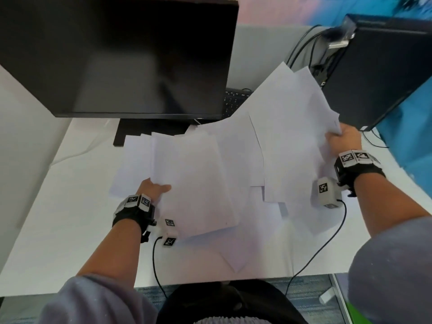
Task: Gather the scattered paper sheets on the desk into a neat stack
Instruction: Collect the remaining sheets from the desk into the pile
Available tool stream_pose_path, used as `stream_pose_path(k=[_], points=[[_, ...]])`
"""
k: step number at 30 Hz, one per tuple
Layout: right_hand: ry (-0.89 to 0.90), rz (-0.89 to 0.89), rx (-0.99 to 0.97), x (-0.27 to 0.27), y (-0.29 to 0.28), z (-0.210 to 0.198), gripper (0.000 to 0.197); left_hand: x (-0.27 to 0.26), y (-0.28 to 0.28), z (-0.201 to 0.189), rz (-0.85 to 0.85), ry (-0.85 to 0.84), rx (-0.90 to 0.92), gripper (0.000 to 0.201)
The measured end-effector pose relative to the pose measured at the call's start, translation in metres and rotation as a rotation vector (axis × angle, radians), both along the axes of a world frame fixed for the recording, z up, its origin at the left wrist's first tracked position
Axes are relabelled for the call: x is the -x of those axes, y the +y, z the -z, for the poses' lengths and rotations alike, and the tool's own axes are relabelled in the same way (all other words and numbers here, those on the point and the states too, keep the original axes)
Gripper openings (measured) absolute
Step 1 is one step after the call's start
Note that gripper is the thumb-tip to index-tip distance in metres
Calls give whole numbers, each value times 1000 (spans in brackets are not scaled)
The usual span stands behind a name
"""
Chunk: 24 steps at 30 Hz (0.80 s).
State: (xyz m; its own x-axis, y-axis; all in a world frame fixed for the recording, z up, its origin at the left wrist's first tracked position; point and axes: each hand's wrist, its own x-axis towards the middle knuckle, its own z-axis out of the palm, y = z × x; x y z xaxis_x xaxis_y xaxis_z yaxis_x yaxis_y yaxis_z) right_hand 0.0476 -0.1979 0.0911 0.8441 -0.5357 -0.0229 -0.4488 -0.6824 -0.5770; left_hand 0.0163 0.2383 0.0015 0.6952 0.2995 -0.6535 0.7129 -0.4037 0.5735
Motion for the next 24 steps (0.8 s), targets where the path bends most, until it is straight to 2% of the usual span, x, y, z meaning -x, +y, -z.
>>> stream_pose_path(k=[2,5,9,15,19,21,24], points=[[-52,-26,80,-5,-10,-10,15,-7,-13,-9,13,-34,-2,57],[-141,-39,197,-12,-19,-29,25,-19,-31,-22,64,-75,-8,48],[-304,-32,257,-27,-25,-63,27,-32,-59,-36,114,-112,-26,44],[-428,0,130,-40,-40,-107,28,-36,-88,-35,194,-89,-38,44],[-254,19,-167,-47,-44,-113,23,-31,-100,-30,249,-29,-66,45],[-58,-18,-176,-42,-38,-95,18,-27,-102,-27,270,15,-53,48],[259,-77,-176,-26,-18,-37,45,-19,-102,-13,289,74,-79,54]])
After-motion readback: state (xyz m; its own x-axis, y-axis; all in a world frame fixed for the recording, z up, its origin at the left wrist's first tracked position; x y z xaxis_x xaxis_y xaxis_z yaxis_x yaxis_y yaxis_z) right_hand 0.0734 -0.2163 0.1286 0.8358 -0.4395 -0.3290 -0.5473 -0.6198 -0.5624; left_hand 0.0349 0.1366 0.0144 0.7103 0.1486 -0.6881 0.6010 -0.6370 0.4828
